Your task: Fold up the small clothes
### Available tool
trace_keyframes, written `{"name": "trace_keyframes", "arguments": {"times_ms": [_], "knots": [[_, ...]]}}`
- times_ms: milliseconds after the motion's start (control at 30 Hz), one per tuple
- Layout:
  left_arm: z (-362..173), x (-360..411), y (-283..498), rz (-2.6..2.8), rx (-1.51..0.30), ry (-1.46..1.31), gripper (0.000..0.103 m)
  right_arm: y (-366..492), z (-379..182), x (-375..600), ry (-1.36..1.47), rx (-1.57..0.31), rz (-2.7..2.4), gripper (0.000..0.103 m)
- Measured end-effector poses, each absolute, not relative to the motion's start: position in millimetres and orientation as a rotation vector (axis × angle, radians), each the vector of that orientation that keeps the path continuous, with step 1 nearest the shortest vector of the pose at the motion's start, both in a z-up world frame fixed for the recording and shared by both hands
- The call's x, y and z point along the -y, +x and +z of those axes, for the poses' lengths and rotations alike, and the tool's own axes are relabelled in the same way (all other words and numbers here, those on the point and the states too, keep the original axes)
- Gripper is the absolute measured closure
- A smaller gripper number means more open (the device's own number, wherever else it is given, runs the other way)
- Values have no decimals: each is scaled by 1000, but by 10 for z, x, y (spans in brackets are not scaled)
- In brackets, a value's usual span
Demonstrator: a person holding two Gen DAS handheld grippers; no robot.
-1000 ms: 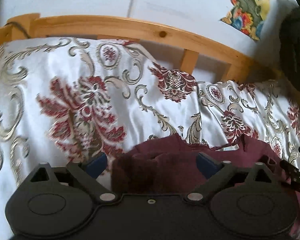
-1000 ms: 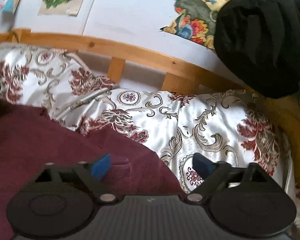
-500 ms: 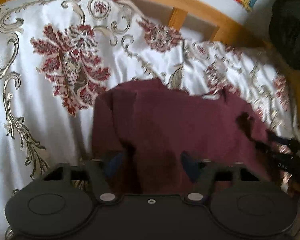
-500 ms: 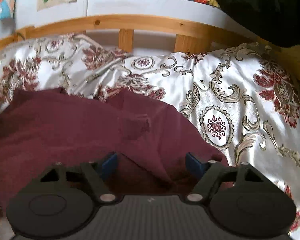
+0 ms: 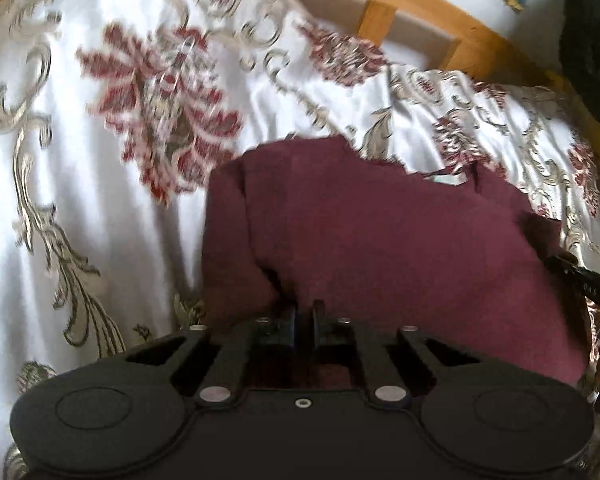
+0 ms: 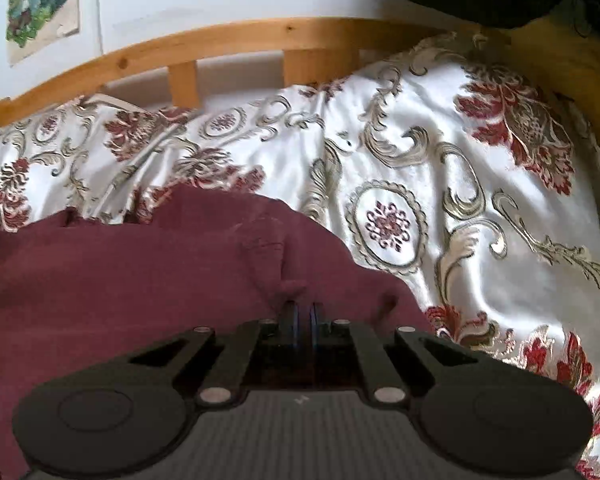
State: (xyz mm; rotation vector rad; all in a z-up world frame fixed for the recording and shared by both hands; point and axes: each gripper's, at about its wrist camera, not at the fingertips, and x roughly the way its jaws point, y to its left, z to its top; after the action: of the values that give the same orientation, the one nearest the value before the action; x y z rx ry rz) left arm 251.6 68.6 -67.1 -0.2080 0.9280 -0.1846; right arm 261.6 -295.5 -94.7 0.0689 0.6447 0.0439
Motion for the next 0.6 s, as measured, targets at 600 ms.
{"name": "trace_keyframes", "arguments": {"times_ms": [600], "knots": [[-579, -641, 2291, -162, -862, -138, 52, 2424, -899, 3034, 87, -665, -2, 99]]}}
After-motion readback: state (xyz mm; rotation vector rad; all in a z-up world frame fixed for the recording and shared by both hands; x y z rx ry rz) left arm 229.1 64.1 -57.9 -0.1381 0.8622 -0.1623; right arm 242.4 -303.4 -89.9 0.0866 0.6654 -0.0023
